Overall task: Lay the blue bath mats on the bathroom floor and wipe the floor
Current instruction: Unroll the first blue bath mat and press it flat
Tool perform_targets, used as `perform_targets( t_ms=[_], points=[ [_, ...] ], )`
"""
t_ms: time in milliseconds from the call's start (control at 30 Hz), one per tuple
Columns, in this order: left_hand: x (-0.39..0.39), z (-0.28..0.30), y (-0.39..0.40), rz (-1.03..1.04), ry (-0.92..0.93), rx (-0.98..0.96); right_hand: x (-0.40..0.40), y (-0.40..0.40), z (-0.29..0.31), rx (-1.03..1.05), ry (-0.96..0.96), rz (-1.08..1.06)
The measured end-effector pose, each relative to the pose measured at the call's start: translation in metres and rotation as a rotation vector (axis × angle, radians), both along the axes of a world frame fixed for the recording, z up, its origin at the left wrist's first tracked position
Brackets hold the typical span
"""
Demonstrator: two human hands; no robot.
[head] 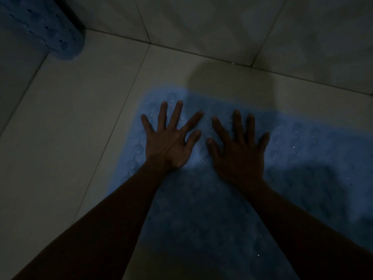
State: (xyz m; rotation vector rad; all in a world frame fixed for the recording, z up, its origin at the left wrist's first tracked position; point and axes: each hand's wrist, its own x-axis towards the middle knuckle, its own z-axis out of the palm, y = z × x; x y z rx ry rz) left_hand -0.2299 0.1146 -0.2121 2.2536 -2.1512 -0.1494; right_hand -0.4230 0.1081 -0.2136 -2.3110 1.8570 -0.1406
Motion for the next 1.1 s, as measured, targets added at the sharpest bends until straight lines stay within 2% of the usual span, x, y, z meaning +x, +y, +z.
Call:
perform_targets(
  t_ms=[267, 433, 533, 633, 767, 867, 1100],
  points=[
    [-0.001, 0.001, -0.001, 0.007, 0.001, -0.014, 0.000, 0.002, 0.002, -0.022, 0.060, -0.010],
    [0.000, 0.000, 0.000, 0.010, 0.012, -0.011, 0.001, -0.002, -0.001, 0.075, 0.052, 0.004],
    [-0.003, -0.001, 0.002, 0.022, 0.015, -0.001, 0.002, 0.002, -0.002, 0.065, 0.021, -0.026],
    [-0.007, 0.008, 0.015, 0.093, 0.088, 0.050, 0.011, 0.007, 0.007, 0.153, -0.015, -0.071],
    [-0.008, 0.010, 0.082, 0.100, 0.095, 0.096, 0.009, 0.058, 0.018, 0.200, -0.070, -0.083],
    [-0.006, 0.012, 0.133, 0.151, 0.082, 0.122, -0.001, 0.125, 0.015, 0.174, 0.016, 0.014],
    [-0.007, 0.011, 0.148, 0.180, 0.063, 0.111, -0.002, 0.151, 0.012, 0.108, 0.074, 0.029]
  ],
)
